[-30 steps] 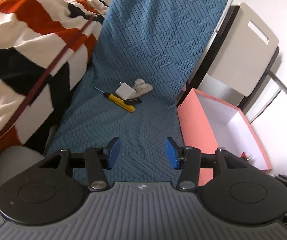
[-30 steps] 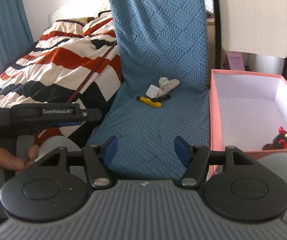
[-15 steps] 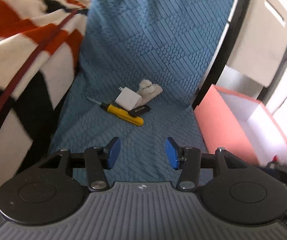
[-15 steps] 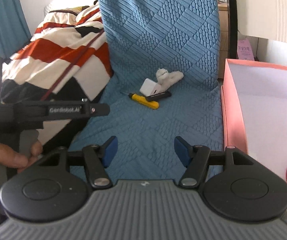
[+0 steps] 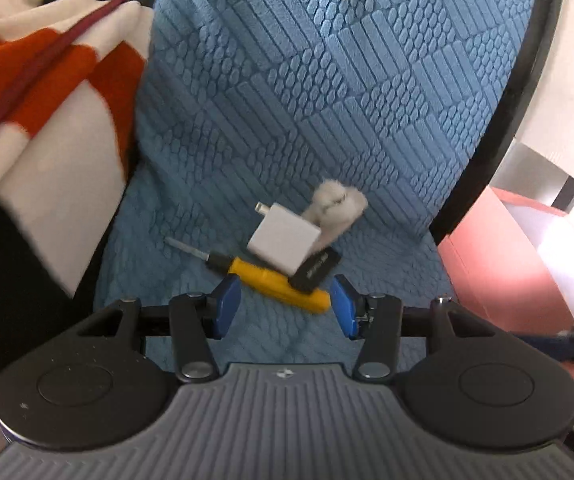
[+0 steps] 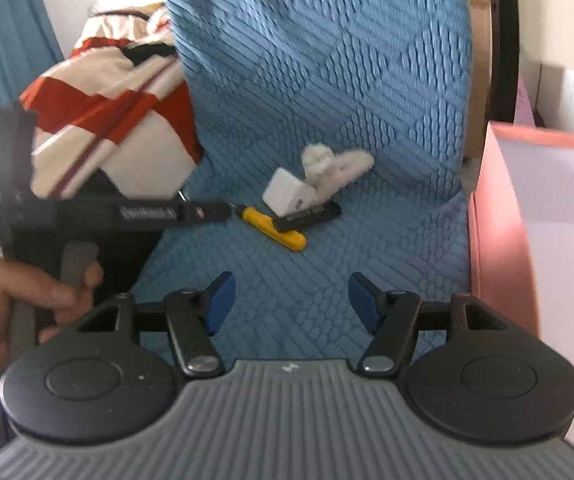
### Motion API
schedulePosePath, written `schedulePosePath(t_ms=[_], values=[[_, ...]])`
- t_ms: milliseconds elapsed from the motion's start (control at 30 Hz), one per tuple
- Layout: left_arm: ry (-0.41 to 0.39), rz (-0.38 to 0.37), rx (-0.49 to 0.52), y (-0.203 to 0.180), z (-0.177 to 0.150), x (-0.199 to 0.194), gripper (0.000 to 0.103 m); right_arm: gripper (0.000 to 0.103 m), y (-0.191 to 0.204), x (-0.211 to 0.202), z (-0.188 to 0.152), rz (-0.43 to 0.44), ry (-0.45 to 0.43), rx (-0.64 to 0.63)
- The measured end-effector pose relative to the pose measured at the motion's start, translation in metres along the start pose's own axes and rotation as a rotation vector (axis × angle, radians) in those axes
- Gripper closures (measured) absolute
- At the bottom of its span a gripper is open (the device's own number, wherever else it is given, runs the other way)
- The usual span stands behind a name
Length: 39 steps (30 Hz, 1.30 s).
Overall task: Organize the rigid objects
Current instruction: 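Reach the left gripper to the white charger and close on it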
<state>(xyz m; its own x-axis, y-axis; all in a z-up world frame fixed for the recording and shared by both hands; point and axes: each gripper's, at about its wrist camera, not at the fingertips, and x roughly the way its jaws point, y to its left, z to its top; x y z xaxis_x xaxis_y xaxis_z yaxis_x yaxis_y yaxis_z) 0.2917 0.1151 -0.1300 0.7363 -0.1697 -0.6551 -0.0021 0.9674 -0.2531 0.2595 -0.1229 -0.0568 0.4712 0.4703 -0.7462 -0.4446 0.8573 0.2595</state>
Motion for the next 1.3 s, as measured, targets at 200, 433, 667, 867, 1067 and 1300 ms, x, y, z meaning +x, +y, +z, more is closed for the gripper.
schedulePosePath(t_ms=[200, 433, 667, 867, 1067, 1300], values=[[0.038, -0.040, 0.009, 0.019, 0.026, 0.036, 0.047, 0.038, -0.014, 0.035, 0.018, 0.037, 0.033, 0.005], [0.075, -0.088, 0.073, 0.016, 0.039, 0.075, 0.047, 0.009, -0.023, 0.085, 0.032, 0.046, 0.047, -0.112], [0.083, -0.078, 0.157, 0.008, 0.043, 0.094, 0.047, 0.009, -0.035, 0.129, 0.044, 0.110, 0.064, -0.124], [0.107, -0.094, 0.134, 0.016, 0.043, 0.108, 0.047, 0.009, -0.032, 0.154, 0.052, 0.121, 0.094, -0.141], [0.124, -0.129, 0.103, 0.024, 0.045, 0.108, 0.046, 0.009, -0.028, 0.170, 0.056, 0.127, 0.118, -0.171], [0.138, -0.129, 0.107, 0.023, 0.040, 0.111, 0.039, 0.012, -0.028, 0.178, 0.056, 0.132, 0.125, -0.146]])
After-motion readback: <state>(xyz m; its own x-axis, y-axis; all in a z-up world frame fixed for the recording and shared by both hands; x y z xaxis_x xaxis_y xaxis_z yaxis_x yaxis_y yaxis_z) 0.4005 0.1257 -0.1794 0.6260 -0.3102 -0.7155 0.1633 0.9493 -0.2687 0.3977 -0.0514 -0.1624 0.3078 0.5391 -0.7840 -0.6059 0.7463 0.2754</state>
